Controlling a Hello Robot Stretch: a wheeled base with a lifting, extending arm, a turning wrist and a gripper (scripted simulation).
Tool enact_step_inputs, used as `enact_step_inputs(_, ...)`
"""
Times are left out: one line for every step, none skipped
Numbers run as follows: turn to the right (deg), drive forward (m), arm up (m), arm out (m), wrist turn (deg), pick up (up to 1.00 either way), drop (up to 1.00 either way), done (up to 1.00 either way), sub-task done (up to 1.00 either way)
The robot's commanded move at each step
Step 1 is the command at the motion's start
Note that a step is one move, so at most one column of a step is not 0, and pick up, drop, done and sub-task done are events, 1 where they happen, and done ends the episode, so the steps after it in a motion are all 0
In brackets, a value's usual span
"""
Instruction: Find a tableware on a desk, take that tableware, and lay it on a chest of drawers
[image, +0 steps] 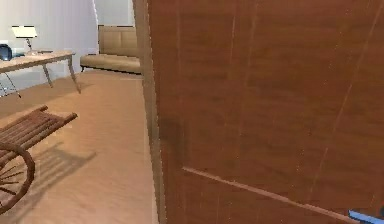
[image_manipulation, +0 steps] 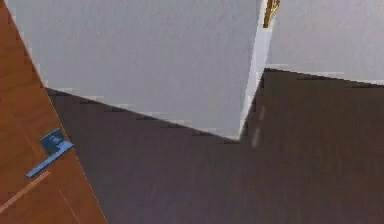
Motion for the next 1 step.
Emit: enact_step_inputs(-39.0, 0.0, 0.0, 0.0, 0.0, 0.0, 0.0, 0.0, 0.0)
